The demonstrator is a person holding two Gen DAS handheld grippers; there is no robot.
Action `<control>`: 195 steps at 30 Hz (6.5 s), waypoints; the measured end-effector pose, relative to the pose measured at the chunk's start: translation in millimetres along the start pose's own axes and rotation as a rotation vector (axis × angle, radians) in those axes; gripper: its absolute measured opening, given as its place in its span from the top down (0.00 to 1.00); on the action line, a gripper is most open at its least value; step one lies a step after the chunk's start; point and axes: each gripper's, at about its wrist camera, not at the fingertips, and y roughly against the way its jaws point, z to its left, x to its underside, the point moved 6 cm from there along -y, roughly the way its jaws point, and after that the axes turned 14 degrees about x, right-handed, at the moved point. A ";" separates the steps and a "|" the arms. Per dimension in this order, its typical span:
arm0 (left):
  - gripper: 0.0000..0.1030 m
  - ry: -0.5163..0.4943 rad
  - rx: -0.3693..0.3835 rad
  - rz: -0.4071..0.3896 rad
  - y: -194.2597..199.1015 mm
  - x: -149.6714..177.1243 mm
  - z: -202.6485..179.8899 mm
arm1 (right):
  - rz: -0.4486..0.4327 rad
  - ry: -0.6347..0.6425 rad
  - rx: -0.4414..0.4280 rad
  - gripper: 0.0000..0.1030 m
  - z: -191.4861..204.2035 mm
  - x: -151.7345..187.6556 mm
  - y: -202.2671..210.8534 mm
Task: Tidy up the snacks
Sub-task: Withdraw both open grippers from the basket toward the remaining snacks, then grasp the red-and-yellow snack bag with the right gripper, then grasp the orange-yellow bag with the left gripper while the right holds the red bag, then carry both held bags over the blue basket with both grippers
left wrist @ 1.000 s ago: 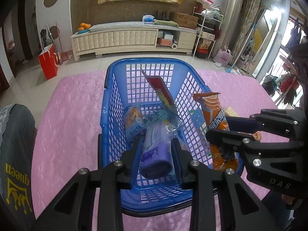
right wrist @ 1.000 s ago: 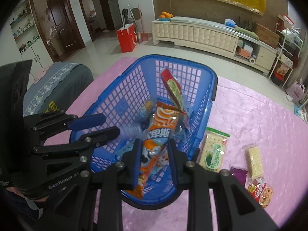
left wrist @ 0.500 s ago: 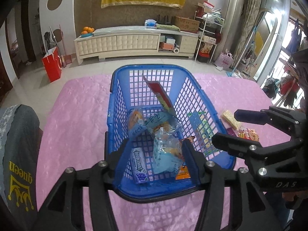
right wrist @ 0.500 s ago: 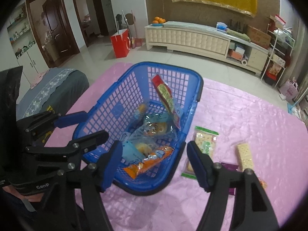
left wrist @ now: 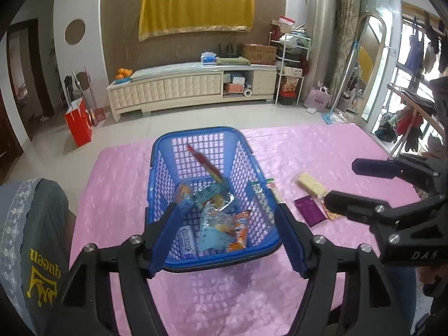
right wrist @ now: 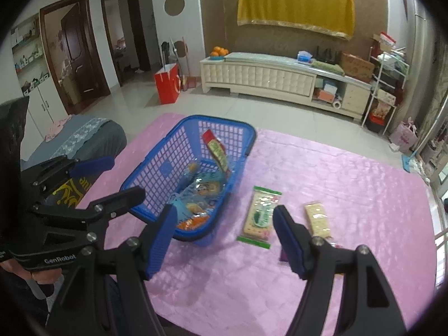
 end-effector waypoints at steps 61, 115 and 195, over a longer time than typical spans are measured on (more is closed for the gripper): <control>0.21 0.007 0.112 0.367 -248.2 50.7 -119.7 | 0.234 0.195 -0.045 0.07 -164.0 114.7 -172.7; 0.21 -0.222 0.266 0.524 -287.2 47.4 -210.7 | 0.223 -0.111 0.037 0.73 -253.1 168.6 -122.9; 0.94 -0.081 0.164 0.107 -28.4 -14.8 -110.8 | -0.064 -0.062 -0.010 0.72 -75.1 20.6 31.2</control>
